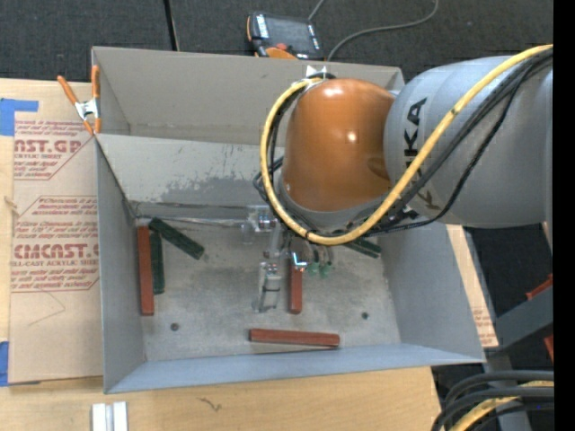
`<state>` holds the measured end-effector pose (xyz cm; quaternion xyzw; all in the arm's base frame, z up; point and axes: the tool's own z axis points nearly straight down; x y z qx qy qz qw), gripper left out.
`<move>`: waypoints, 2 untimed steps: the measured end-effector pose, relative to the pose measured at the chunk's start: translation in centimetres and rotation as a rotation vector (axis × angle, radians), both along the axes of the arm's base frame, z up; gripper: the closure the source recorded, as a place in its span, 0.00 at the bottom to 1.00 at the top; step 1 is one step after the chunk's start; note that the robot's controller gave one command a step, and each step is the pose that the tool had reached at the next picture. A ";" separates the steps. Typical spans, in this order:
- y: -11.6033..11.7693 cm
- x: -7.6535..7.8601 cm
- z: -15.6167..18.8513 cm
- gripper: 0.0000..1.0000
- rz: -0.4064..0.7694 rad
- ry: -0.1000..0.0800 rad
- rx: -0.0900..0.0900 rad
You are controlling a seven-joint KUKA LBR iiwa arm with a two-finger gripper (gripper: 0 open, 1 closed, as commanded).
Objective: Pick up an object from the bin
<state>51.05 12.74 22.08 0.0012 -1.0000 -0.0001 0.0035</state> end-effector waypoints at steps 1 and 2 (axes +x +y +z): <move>-7.8 -2.4 -13.8 0.00 0.038 0.002 -0.002; -9.5 -2.3 -15.1 0.00 0.013 -0.013 0.002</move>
Offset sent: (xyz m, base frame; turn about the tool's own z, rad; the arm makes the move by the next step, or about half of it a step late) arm -0.0213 -0.0758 -0.1336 -0.0412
